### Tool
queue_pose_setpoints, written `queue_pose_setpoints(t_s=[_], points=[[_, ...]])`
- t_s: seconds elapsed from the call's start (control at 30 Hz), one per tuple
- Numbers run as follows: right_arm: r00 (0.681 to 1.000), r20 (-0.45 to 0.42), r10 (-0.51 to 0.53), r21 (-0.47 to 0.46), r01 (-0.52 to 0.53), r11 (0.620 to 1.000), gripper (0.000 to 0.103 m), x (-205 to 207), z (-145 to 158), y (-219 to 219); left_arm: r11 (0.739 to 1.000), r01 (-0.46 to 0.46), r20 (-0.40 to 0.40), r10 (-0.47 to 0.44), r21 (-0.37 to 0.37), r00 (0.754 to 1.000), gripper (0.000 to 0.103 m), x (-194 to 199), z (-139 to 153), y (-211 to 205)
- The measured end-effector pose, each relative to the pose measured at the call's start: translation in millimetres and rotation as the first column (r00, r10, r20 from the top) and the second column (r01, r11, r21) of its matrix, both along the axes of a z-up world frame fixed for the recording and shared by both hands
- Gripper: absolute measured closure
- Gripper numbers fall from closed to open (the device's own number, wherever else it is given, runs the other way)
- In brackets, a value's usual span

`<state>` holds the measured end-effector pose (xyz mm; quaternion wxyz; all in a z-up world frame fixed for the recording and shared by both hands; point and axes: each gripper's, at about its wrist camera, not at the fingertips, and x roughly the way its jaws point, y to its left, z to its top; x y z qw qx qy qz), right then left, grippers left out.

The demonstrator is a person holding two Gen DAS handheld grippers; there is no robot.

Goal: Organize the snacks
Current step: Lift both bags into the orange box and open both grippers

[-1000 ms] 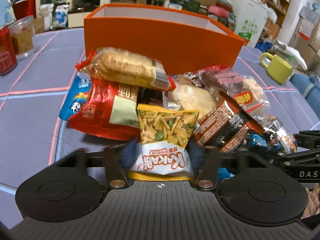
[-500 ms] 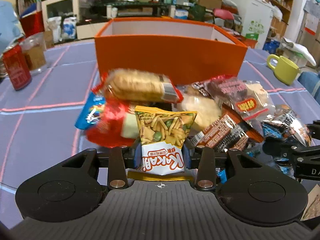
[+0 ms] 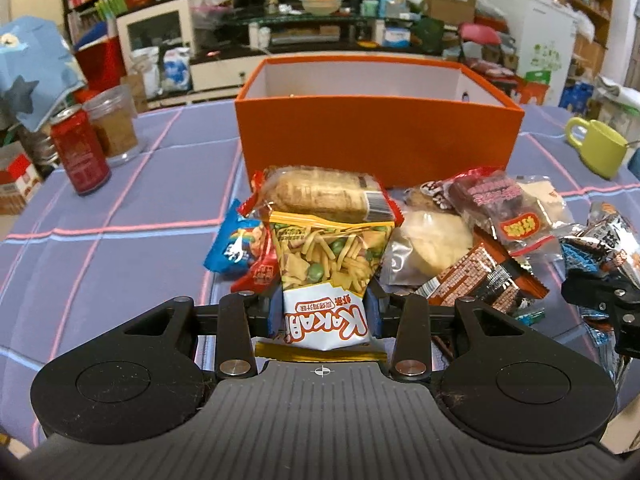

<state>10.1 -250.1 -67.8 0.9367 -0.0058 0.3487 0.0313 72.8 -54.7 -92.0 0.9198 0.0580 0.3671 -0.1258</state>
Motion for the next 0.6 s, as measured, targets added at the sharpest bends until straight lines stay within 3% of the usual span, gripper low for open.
queue_pose_setpoints(t_s=[0.6], points=[[1.000,0.005,0.000,0.006,0.000,1.000,0.049,1,3,12,0.995,-0.085,0.023,0.084,0.046,0.996,0.097,2,7,-2]])
